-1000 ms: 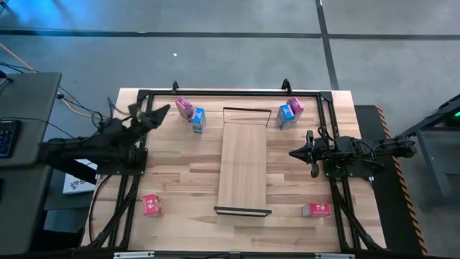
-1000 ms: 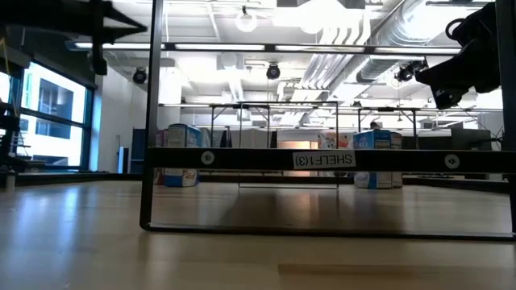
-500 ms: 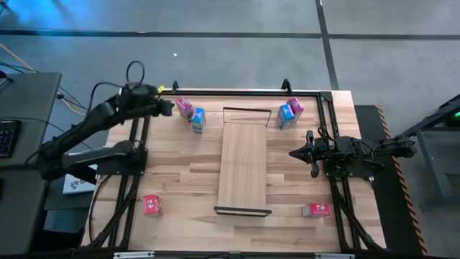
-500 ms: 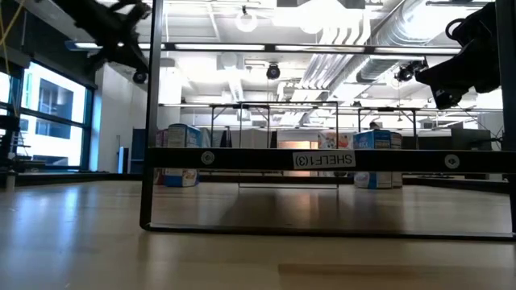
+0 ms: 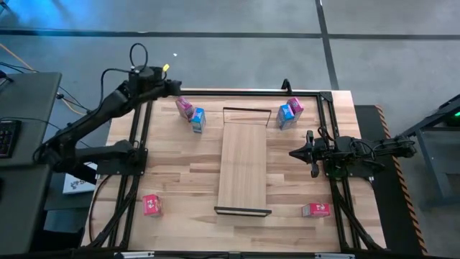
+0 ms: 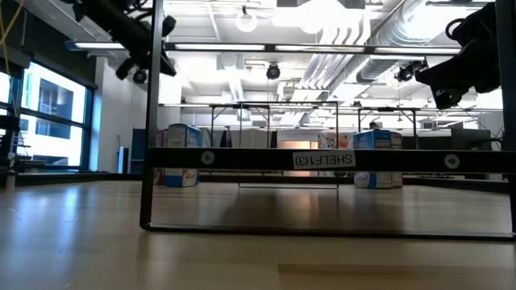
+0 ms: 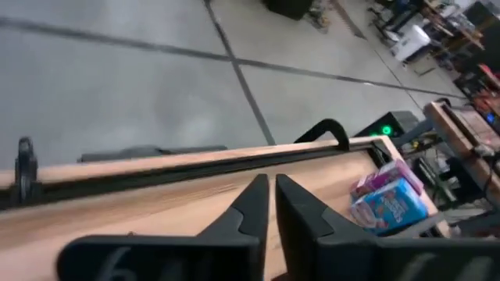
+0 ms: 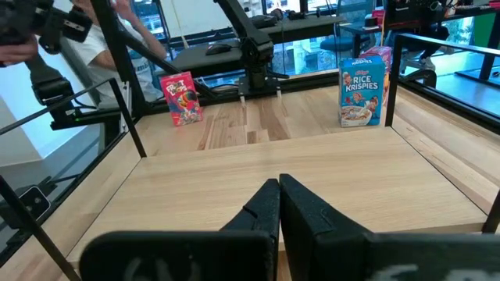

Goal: Stack cereal on shelf
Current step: Put the left violet cereal box on the shelf

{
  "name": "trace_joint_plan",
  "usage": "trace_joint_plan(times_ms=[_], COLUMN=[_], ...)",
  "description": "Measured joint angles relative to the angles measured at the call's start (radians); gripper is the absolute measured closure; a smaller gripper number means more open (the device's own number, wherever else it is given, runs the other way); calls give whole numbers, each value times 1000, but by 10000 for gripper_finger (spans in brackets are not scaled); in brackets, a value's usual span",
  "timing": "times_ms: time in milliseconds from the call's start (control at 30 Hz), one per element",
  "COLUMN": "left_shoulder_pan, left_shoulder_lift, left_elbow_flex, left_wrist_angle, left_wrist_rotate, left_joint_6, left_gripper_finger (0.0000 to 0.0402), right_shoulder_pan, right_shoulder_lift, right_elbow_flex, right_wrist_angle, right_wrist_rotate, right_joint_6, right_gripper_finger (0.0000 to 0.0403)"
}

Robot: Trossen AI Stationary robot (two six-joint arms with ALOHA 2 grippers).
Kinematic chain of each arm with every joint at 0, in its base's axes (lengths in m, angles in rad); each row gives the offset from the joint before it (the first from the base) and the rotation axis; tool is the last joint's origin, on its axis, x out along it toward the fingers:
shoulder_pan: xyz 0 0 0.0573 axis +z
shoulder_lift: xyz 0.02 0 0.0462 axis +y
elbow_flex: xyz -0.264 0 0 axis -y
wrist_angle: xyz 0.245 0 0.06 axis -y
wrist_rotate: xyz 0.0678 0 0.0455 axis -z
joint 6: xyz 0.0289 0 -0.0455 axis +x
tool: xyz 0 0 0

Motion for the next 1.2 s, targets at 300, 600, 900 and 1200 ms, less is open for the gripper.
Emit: trace_joint_plan(times_ms=[300, 600, 900, 1200], left_shoulder_pan=[28, 24, 27, 26], left_shoulder_lift=[143, 158, 159, 228], left_elbow_flex=[124, 177, 177, 177], left_wrist_angle=[-47, 35, 6, -314], left_wrist_rotate=[53, 128, 110, 10], left_joint_6=[-27, -63, -143, -268], left_gripper_finger=[222, 157, 156, 156], right_shoulder_pan=[0, 0, 0, 0], right_shoulder_lift=[0, 0, 0, 0], right_elbow_flex=[0, 0, 0, 0], right_wrist_angle=[0, 0, 0, 0], right_wrist_rotate=[0, 0, 0, 0], right_joint_6=[0, 0, 0, 0], right_gripper_finger=[402, 402, 402, 402])
